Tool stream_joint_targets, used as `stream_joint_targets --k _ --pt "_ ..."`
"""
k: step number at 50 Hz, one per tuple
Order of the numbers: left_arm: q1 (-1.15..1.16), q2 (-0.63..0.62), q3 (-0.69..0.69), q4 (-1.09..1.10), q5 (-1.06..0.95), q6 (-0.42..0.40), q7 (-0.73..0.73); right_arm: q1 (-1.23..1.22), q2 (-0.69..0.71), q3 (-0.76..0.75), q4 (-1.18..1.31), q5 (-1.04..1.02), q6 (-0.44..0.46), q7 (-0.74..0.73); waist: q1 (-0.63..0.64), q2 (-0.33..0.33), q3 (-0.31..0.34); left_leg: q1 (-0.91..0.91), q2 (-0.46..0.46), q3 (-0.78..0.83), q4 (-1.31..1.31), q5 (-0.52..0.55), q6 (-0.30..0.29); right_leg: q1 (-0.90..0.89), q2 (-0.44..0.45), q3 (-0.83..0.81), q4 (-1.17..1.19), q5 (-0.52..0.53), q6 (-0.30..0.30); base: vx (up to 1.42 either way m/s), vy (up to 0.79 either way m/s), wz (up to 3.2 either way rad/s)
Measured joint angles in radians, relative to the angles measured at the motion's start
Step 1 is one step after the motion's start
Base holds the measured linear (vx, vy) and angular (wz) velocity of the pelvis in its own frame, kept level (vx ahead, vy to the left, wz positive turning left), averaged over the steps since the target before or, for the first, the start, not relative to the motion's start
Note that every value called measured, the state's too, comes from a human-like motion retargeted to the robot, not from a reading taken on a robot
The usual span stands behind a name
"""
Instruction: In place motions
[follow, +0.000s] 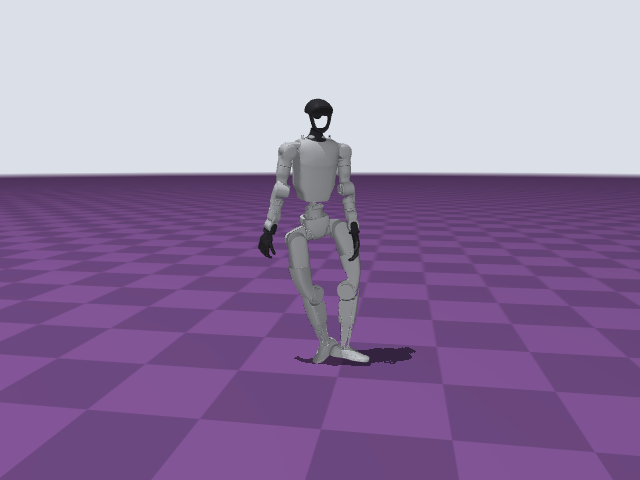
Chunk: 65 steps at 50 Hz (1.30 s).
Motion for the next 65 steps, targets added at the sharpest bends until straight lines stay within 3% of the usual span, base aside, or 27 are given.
stream_joint_targets --k 2,3,5,8,11,13,16,20,23,26,28,30,31,32,33,34,35,37,42,47,51,54,57,62,65 --pt "0.004 -0.007 0.015 -0.003 0.000 0.008 0.012 0.013 0.014 0.000 0.005 -0.001 0.013 0.011 0.088 -0.044 -0.072 -0.011 -0.013 0.101 -0.044 0.024 0.002 -0.074 0.002 0.004 0.007 0.063 0.000 0.05 0.03 2.04" --pt "0.012 -0.005 0.006 -0.002 0.004 0.014 0.018 0.024 0.013 -0.015 0.005 -0.005 0.018 0.023 0.061 -0.033 -0.040 0.024 -0.033 0.028 -0.058 0.039 -0.001 -0.016 0.009 -0.080 0.026 0.070 0.000 0.02 0.07 3.12" --pt "0.028 -0.009 0.006 -0.007 0.003 0.019 0.030 0.031 0.009 -0.039 0.005 -0.020 0.016 0.033 0.082 -0.009 -0.023 0.065 -0.057 -0.047 -0.121 0.066 -0.074 0.033 0.050 -0.119 0.055 0.110 0.000 0.08 0.14 2.79" --pt "0.059 -0.010 0.036 0.015 -0.012 0.025 0.041 0.039 -0.006 -0.050 -0.008 -0.027 0.021 0.008 0.075 0.010 -0.055 -0.019 -0.053 -0.253 -0.121 0.097 -0.035 0.063 0.057 -0.143 0.122 0.252 0.000 0.33 0.19 2.02" --pt "0.082 -0.008 0.060 0.041 -0.009 0.046 0.066 0.034 -0.018 -0.056 -0.024 0.048 0.005 -0.030 0.025 0.130 -0.025 0.019 -0.014 -0.437 -0.148 0.091 -0.026 0.139 0.054 -0.118 0.337 0.447 0.000 0.48 0.28 2.49" --pt "0.091 0.007 0.067 0.041 0.004 0.040 0.070 0.018 -0.028 -0.057 -0.039 0.087 -0.028 -0.026 -0.013 0.209 0.003 0.027 0.030 -0.554 -0.149 0.093 -0.035 0.108 0.020 0.002 0.559 0.498 0.000 0.16 0.05 2.22" --pt "0.096 0.050 0.068 0.050 0.062 0.036 0.081 -0.007 -0.030 -0.053 -0.061 0.107 -0.013 0.002 -0.025 0.248 0.006 -0.040 0.105 -0.612 -0.113 0.134 -0.064 -0.060 0.074 0.193 0.731 0.421 0.000 -0.14 -0.47 1.27" --pt "0.091 0.098 0.037 0.085 0.132 0.046 0.128 -0.031 -0.009 -0.066 -0.096 0.130 -0.021 0.019 -0.021 0.252 0.055 -0.037 0.084 -0.739 -0.109 0.147 -0.101 -0.184 0.173 0.430 0.770 0.340 0.000 0.25 -0.45 1.95" --pt "0.100 0.121 0.034 0.113 0.157 0.061 0.130 -0.040 0.013 -0.045 -0.137 0.118 -0.032 0.032 -0.038 0.233 0.087 0.001 0.027 -0.792 -0.150 0.143 -0.098 -0.172 0.148 0.557 0.634 0.268 0.000 0.56 0.23 2.34" --pt "0.135 0.119 0.055 0.131 0.182 0.082 0.124 -0.026 0.030 -0.016 -0.180 0.098 -0.053 0.039 -0.059 0.207 0.107 0.069 -0.096 -0.860 -0.200 0.126 -0.055 -0.123 0.068 0.675 0.402 0.082 0.000 0.54 0.54 2.48" --pt "0.162 0.106 0.080 0.137 0.193 0.092 0.121 -0.013 0.031 0.001 -0.209 0.092 -0.070 0.053 -0.081 0.180 0.139 0.127 -0.178 -0.899 -0.219 0.116 -0.038 -0.094 0.021 0.758 0.256 -0.063 -0.037 0.36 0.22 2.38" --pt "0.182 0.105 0.121 0.140 0.192 0.088 0.103 -0.014 0.039 0.017 -0.236 0.088 -0.085 0.068 -0.078 0.158 0.173 0.168 -0.212 -0.931 -0.226 0.110 -0.042 -0.080 0.013 0.830 0.119 -0.117 -0.159 0.17 -0.11 1.52" --pt "0.194 0.111 0.133 0.143 0.187 0.085 0.083 -0.011 0.043 0.024 -0.245 0.080 -0.092 0.074 -0.064 0.144 0.181 0.182 -0.226 -0.950 -0.224 0.106 -0.046 -0.071 0.034 0.955 0.097 -0.102 -0.168 0.20 -0.20 0.95" --pt "0.204 0.119 0.143 0.146 0.181 0.084 0.065 -0.009 0.047 0.027 -0.252 0.072 -0.098 0.082 -0.049 0.134 0.186 0.189 -0.237 -0.970 -0.220 0.102 -0.050 -0.054 0.031 0.947 0.088 -0.099 -0.164 0.21 -0.19 0.77" --pt "0.207 0.130 0.147 0.151 0.175 0.089 0.052 -0.009 0.051 0.023 -0.257 0.060 -0.101 0.091 -0.030 0.129 0.184 0.184 -0.243 -0.989 -0.214 0.098 -0.054 -0.023 -0.017 0.674 0.107 -0.121 -0.137 0.15 -0.19 1.03" --pt "0.205 0.135 0.151 0.159 0.164 0.095 0.059 -0.012 0.054 0.015 -0.261 0.049 -0.102 0.100 -0.025 0.130 0.188 0.183 -0.247 -1.013 -0.208 0.095 -0.058 -0.014 -0.023 0.651 0.111 -0.124 -0.111 0.10 -0.23 1.43" --pt "0.201 0.138 0.156 0.168 0.151 0.100 0.075 -0.015 0.055 0.005 -0.264 0.037 -0.101 0.109 -0.027 0.134 0.194 0.185 -0.249 -1.040 -0.204 0.093 -0.063 -0.017 -0.006 0.753 0.108 -0.117 -0.085 0.04 -0.23 0.84" --pt "0.200 0.135 0.190 0.182 0.120 0.082 0.125 -0.027 0.056 0.006 -0.268 0.029 -0.100 0.104 0.028 0.128 0.198 0.187 -0.238 -1.010 -0.197 0.073 -0.073 -0.006 -0.011 0.734 0.111 -0.125 -0.080 0.01 -0.17 0.42" --pt "0.257 0.152 0.222 0.183 0.096 0.061 0.101 -0.019 0.059 0.013 -0.255 0.029 -0.093 0.084 -0.018 0.121 0.175 0.191 -0.250 -1.080 -0.165 0.042 -0.084 0.014 -0.016 0.686 0.113 -0.126 -0.040 0.16 -0.09 0.48" --pt "0.271 0.144 0.224 0.177 0.097 0.062 0.118 -0.007 0.057 0.002 -0.236 0.038 -0.090 0.099 -0.008 0.109 0.163 0.195 -0.259 -1.132 -0.139 0.028 -0.097 0.013 -0.018 0.722 0.116 -0.116 -0.033 0.08 -0.03 -0.54" --pt "0.250 0.112 0.221 0.150 0.082 0.059 0.123 0.010 0.053 -0.002 -0.220 0.036 -0.076 0.075 0.025 0.101 0.173 0.212 -0.279 -1.272 -0.132 -0.001 -0.114 0.003 -0.018 0.810 0.132 -0.095 -0.035 0.05 0.02 -1.34" --pt "0.218 0.088 0.196 0.133 0.046 0.055 0.129 0.020 0.045 -0.007 -0.217 0.019 -0.065 0.063 0.004 0.101 0.177 0.233 -0.281 -1.300 -0.150 -0.038 -0.104 -0.017 -0.019 0.855 0.146 -0.073 -0.049 -0.01 0.06 -1.16" --pt "0.185 0.065 0.143 0.117 0.017 0.056 0.120 0.020 0.035 -0.007 -0.226 0.000 -0.045 0.054 -0.080 0.121 0.180 0.264 -0.236 -1.151 -0.206 -0.062 -0.048 -0.045 -0.008 0.877 0.152 -0.036 -0.083 -0.12 0.11 -0.93" --pt "0.154 0.077 0.021 0.052 0.091 0.065 0.045 0.002 0.036 0.029 -0.231 0.062 -0.066 0.035 -0.193 0.157 0.172 0.274 -0.170 -0.930 -0.247 -0.074 -0.043 -0.133 0.025 0.942 0.134 -0.026 -0.192 -0.21 0.06 -2.31" --pt "0.142 0.104 -0.038 -0.003 0.167 0.061 0.054 -0.009 0.037 0.039 -0.236 0.110 -0.089 0.084 -0.220 0.175 0.176 0.289 -0.144 -0.783 -0.265 -0.099 -0.026 -0.145 -0.015 0.731 0.116 -0.088 -0.244 -0.22 -0.06 -3.26"
